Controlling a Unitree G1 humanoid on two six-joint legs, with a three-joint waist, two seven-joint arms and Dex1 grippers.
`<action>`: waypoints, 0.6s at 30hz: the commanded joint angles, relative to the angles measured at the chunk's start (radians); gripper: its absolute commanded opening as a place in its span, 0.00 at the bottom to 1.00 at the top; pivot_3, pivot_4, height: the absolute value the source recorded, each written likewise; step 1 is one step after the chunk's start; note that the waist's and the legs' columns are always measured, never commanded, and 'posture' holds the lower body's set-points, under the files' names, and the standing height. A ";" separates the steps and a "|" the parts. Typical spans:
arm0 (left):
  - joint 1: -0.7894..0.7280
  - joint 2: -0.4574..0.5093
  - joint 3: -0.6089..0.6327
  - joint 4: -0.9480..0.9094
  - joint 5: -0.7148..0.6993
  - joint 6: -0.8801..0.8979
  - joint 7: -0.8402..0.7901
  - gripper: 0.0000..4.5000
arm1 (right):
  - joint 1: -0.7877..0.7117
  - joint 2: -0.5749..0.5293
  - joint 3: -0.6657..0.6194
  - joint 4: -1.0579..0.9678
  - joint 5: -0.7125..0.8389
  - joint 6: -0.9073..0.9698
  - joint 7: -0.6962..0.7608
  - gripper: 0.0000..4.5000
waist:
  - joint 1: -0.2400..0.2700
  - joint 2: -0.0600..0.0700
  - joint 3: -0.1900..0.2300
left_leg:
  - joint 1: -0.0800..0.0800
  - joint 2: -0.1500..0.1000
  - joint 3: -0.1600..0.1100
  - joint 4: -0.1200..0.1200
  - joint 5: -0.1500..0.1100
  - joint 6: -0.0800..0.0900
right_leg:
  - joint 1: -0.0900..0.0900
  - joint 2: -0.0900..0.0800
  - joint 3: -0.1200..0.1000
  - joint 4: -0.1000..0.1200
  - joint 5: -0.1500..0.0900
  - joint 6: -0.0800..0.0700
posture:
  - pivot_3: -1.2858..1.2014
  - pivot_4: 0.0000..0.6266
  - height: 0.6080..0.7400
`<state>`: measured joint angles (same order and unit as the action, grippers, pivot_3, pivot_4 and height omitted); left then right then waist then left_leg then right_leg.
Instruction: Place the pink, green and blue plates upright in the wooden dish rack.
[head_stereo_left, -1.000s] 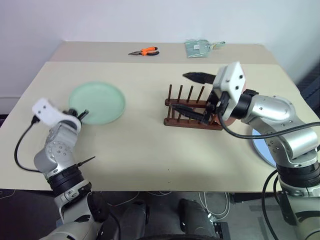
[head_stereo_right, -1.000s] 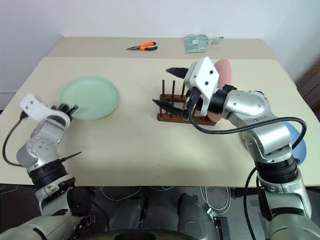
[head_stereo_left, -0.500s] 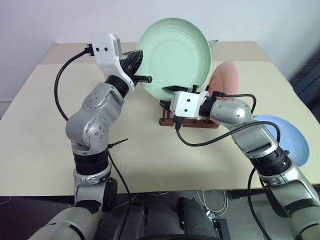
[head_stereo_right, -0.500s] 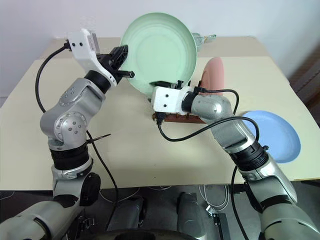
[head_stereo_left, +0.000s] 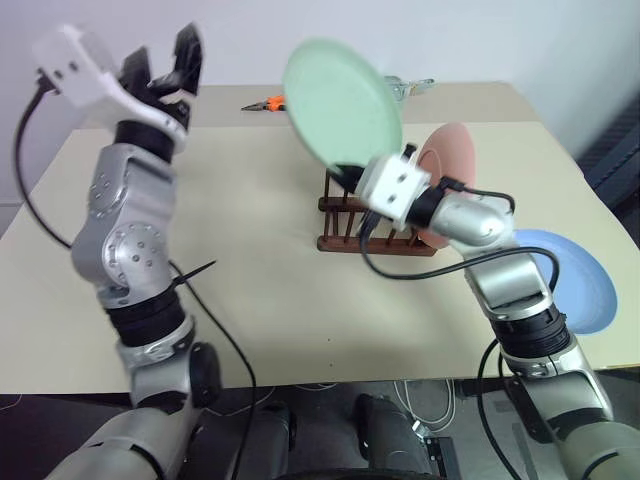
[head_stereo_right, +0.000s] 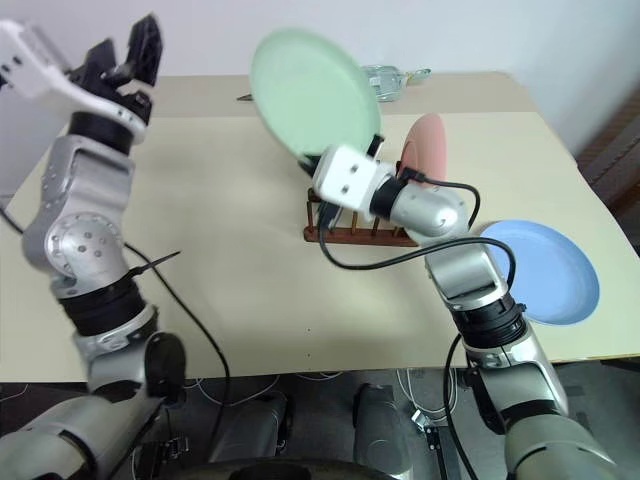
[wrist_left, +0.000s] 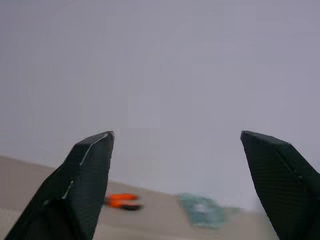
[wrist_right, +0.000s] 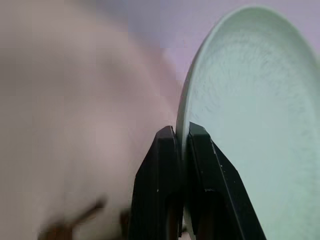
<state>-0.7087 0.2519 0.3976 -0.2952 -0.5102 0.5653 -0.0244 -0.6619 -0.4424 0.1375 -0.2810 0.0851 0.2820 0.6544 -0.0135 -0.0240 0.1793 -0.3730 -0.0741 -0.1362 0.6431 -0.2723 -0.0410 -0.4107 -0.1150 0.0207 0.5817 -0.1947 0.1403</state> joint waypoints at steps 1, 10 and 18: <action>0.138 0.100 -0.107 0.010 0.066 -0.073 -0.184 0.86 | -0.010 0.073 -0.218 -0.146 0.344 0.238 -0.054 0.00 | 0.003 0.000 0.000 | 0.000 0.000 -0.001 0.000 0.000 0.000 | 0.000 0.000 0.000 0.000 0.000 0.000 | 0.52 0.24 1.00; 0.506 0.267 -0.384 -0.143 -0.024 -0.008 -0.616 0.86 | 0.003 0.154 -0.532 -0.194 0.989 0.583 -0.416 0.00 | 0.013 0.004 0.002 | -0.001 0.001 0.000 -0.002 -0.001 0.001 | -0.002 0.000 0.001 -0.001 -0.001 -0.005 | 0.52 0.24 1.00; 0.522 0.283 -0.462 -0.164 -0.010 0.016 -0.671 0.86 | 0.092 0.129 -0.499 -0.161 1.084 0.630 -0.525 0.00 | 0.001 0.006 0.001 | 0.000 0.002 0.000 -0.005 0.000 0.001 | -0.002 0.000 0.000 -0.001 -0.002 -0.007 | 0.52 0.24 1.00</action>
<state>-0.1720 0.5271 -0.0566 -0.4153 -0.5217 0.5829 -0.6791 -0.5728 -0.3035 -0.3649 -0.4319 1.1428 0.9114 0.1394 -0.0122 -0.0176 0.1807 -0.3732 -0.0720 -0.1358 0.6383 -0.2727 -0.0396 -0.4131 -0.1145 0.0209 0.5806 -0.1963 0.1337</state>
